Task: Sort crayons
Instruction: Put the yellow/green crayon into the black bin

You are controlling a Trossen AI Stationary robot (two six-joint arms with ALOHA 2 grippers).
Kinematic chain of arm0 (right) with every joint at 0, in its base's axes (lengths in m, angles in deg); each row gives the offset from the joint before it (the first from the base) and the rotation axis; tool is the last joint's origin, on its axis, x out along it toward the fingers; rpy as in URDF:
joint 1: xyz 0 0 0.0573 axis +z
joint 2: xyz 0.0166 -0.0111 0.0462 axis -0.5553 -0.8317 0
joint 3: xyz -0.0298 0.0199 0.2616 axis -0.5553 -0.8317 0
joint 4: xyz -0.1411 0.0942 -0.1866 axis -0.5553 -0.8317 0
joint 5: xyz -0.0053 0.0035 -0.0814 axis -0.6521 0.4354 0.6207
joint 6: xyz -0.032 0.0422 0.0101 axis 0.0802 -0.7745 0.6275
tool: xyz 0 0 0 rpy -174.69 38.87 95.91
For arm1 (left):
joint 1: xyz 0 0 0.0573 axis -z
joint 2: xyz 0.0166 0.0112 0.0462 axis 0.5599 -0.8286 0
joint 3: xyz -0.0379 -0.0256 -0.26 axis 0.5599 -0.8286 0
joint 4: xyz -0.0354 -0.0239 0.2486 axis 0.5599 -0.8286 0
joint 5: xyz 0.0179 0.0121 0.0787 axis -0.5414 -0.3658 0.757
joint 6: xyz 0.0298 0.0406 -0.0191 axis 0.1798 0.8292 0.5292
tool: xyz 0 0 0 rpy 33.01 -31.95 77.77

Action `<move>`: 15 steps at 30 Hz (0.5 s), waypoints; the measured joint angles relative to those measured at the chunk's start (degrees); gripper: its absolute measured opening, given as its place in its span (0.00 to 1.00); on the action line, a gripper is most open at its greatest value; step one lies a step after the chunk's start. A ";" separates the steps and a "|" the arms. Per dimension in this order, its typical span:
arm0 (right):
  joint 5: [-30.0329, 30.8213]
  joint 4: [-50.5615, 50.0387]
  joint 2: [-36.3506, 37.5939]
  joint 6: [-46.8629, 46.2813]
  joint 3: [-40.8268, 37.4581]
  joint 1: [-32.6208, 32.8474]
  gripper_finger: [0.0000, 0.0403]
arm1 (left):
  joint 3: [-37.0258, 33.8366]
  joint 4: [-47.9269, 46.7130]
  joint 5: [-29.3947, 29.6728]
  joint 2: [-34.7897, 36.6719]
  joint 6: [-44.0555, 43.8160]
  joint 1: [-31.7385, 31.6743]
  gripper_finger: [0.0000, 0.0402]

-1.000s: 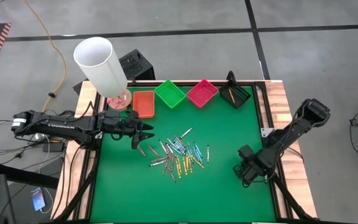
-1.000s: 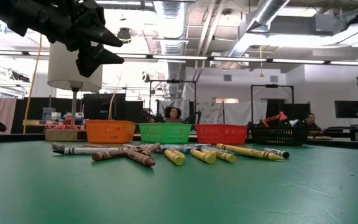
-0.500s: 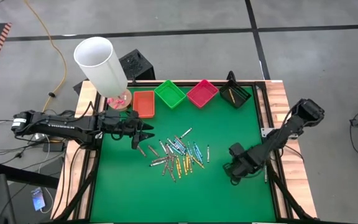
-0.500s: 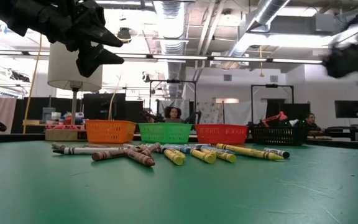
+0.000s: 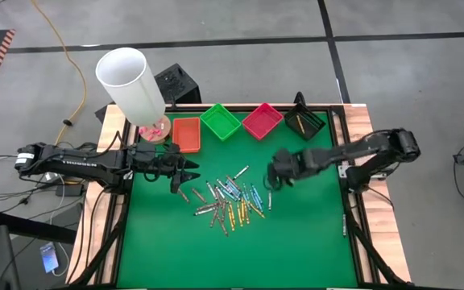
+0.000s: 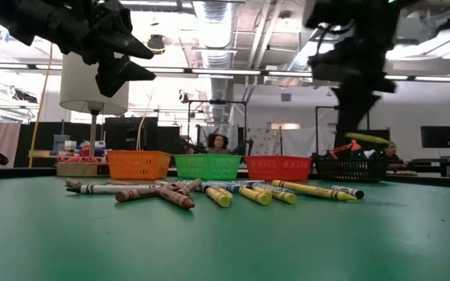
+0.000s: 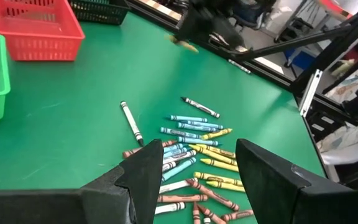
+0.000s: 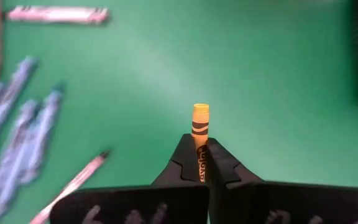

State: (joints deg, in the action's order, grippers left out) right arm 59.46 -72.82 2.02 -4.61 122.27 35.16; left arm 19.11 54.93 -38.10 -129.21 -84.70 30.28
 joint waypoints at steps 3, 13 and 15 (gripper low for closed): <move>0.01 0.04 0.00 8.20 1.59 -7.51 0.00 | 0.00 0.02 -0.15 0.00 0.04 0.00 0.48; -0.04 0.94 0.00 27.47 4.25 -29.66 0.00 | 0.00 0.02 -0.16 0.00 0.35 0.00 0.48; -0.06 1.78 0.00 29.97 4.25 -33.53 0.00 | 0.00 0.02 -0.17 0.00 0.37 -0.02 0.48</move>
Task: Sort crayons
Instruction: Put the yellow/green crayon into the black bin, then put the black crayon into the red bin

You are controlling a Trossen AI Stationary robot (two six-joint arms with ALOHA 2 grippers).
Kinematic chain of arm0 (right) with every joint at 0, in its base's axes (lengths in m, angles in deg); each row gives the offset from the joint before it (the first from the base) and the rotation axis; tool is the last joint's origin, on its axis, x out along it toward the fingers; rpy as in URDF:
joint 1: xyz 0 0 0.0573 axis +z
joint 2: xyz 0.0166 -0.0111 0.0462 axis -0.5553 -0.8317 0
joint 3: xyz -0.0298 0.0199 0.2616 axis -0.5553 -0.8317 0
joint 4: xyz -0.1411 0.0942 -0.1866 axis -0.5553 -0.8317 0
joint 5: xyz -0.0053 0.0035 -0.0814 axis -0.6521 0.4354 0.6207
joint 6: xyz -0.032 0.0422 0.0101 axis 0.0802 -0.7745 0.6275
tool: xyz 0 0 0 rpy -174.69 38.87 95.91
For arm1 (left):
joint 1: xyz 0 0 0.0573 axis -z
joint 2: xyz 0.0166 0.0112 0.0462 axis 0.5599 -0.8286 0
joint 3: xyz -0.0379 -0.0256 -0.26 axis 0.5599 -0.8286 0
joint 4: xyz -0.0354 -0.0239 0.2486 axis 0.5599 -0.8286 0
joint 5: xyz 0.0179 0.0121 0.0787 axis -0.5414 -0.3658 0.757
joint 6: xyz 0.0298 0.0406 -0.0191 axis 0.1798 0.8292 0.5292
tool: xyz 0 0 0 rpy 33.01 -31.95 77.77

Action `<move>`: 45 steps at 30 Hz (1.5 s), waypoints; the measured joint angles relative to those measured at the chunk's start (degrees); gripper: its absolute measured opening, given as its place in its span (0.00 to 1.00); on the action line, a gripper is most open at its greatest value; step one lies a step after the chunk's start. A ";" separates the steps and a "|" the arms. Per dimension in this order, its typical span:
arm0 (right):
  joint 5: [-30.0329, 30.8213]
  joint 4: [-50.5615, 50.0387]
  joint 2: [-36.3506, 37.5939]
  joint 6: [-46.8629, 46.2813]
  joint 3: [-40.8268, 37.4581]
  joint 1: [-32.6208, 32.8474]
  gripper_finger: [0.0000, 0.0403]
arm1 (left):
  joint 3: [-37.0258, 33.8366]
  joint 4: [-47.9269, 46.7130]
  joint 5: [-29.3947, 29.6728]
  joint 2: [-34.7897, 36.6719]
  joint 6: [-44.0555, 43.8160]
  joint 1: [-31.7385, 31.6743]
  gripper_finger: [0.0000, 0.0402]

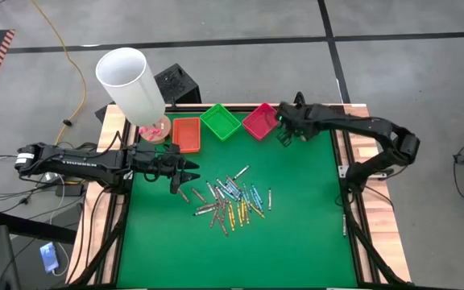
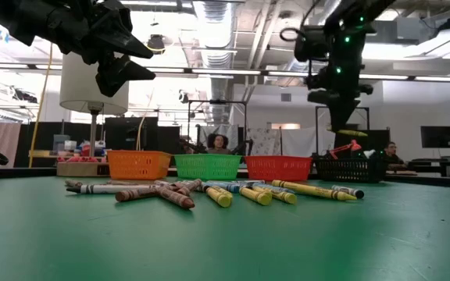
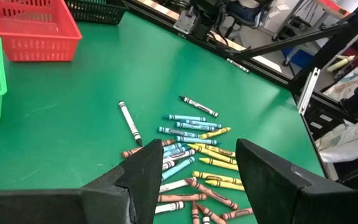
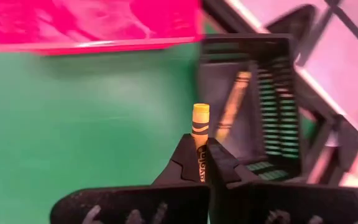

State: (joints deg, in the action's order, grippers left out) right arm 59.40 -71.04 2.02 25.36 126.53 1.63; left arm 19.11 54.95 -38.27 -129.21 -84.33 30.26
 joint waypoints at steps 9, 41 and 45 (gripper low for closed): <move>-7.12 9.60 0.04 10.90 -0.87 -12.97 0.00 | 0.00 0.02 -0.02 0.00 0.81 0.02 0.48; -11.51 24.39 -1.60 13.93 -10.93 -20.93 0.30 | 0.00 0.00 -0.11 0.00 1.37 0.00 0.48; -16.37 23.65 -1.52 14.12 -8.79 -18.69 0.35 | 0.00 0.00 -0.08 0.00 1.38 0.00 0.48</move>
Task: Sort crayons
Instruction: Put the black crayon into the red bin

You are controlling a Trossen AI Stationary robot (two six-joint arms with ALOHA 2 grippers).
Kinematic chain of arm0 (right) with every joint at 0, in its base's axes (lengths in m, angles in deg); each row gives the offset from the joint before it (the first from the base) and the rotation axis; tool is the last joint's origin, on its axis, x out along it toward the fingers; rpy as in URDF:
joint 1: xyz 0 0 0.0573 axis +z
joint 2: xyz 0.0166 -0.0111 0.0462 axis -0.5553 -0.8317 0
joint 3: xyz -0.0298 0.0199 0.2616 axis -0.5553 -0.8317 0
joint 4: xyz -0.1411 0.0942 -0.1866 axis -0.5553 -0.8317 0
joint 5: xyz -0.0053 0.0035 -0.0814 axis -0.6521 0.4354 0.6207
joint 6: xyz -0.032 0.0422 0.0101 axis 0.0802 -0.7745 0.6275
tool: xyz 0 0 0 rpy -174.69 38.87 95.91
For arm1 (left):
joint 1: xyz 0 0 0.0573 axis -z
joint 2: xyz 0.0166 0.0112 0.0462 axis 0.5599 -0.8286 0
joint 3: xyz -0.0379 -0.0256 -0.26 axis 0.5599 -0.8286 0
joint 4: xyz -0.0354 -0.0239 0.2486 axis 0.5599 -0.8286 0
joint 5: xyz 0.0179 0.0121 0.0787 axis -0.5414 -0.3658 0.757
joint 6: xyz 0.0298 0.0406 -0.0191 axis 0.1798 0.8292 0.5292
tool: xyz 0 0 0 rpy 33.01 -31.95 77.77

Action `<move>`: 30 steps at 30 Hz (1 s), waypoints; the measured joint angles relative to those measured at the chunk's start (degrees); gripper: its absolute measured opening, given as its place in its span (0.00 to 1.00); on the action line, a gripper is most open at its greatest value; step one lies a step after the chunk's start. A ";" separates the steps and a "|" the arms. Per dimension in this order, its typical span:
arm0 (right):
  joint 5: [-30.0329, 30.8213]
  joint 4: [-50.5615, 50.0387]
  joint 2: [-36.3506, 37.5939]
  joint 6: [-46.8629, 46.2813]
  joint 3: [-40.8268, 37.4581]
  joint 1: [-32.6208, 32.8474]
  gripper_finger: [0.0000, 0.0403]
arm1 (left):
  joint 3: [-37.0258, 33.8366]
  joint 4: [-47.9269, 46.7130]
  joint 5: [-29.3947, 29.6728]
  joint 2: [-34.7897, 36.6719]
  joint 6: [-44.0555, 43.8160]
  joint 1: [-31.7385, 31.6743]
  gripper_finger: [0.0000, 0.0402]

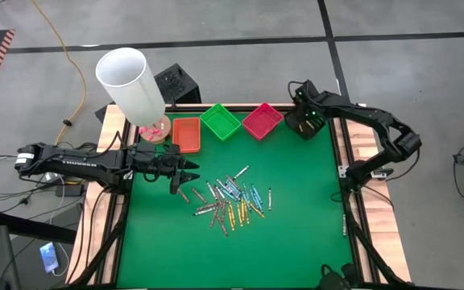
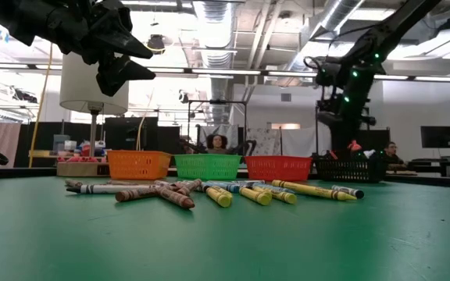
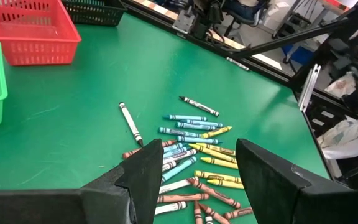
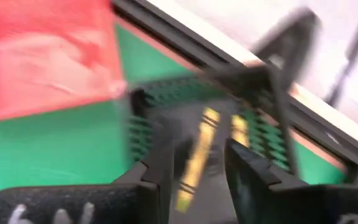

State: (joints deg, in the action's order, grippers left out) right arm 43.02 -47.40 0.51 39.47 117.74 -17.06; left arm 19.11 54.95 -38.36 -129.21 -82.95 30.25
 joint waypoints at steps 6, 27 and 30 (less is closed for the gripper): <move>-8.86 0.25 0.10 2.72 4.75 8.50 0.35 | 0.00 0.02 0.04 0.00 0.00 0.00 0.48; -8.91 14.79 -9.58 25.92 6.38 38.64 0.34 | 0.00 -0.15 -0.22 0.02 1.02 0.01 0.48; -8.95 15.53 -11.89 26.25 6.38 38.73 0.34 | -0.02 -0.02 -0.22 0.02 1.03 0.00 0.48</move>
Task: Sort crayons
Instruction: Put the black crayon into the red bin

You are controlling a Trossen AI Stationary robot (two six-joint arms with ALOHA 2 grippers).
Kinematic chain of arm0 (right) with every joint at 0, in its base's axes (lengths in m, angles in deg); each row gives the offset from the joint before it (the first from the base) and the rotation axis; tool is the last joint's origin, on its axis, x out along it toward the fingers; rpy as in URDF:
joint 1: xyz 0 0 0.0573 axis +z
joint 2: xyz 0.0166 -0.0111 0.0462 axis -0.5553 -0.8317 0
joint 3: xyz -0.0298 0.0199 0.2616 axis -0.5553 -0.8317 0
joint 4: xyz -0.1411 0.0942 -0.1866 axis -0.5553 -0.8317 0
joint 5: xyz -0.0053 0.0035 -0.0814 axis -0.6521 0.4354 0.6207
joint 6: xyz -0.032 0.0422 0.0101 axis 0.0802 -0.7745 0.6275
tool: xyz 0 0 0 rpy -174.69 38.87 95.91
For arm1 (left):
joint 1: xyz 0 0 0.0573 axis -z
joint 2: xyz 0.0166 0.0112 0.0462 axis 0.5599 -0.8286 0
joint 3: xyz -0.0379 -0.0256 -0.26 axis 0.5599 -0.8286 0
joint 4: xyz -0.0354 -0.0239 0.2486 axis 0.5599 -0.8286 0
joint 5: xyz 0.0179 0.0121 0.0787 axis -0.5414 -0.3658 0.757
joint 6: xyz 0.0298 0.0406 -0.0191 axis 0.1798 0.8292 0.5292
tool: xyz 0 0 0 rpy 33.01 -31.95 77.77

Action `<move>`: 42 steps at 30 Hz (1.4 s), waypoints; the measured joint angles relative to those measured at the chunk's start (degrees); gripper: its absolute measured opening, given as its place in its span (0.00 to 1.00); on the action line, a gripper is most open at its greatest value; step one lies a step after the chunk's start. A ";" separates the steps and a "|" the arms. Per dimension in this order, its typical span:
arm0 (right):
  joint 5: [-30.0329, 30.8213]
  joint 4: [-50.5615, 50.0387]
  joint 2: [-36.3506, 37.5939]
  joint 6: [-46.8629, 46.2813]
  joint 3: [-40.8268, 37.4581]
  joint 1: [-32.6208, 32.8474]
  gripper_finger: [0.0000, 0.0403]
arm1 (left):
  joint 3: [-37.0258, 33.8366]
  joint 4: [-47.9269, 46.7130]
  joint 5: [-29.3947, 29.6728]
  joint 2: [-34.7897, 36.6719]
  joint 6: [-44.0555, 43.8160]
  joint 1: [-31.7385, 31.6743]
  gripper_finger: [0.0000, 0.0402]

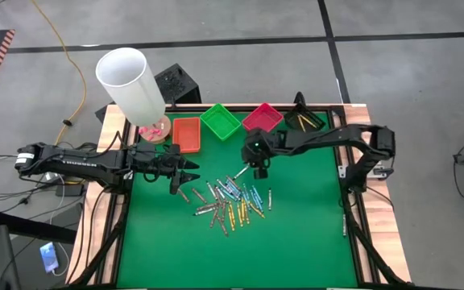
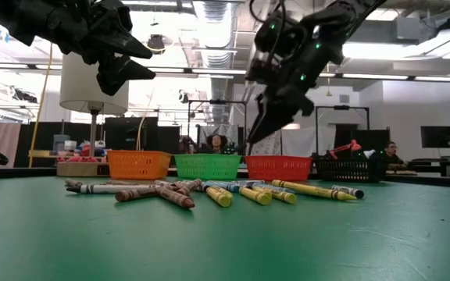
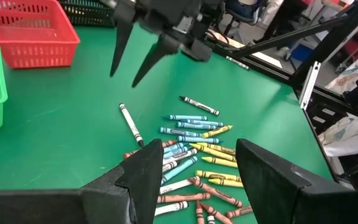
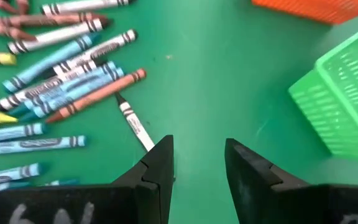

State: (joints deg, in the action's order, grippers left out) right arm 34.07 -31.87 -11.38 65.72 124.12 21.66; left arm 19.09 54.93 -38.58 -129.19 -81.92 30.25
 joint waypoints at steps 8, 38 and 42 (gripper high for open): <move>-0.91 0.47 0.03 1.68 0.00 0.49 0.34 | 0.00 0.16 0.39 0.00 0.65 0.00 0.48; -4.95 4.19 -7.60 3.72 3.11 3.61 0.34 | 0.00 -0.06 3.43 0.00 2.89 0.00 0.48; -4.92 3.87 -10.07 4.71 3.08 3.07 0.34 | 0.00 -0.11 3.45 0.00 2.95 0.00 0.48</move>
State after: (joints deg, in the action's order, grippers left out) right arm 29.16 -28.00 -21.45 70.43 127.20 24.73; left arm 19.09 54.82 -35.13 -129.19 -78.97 30.25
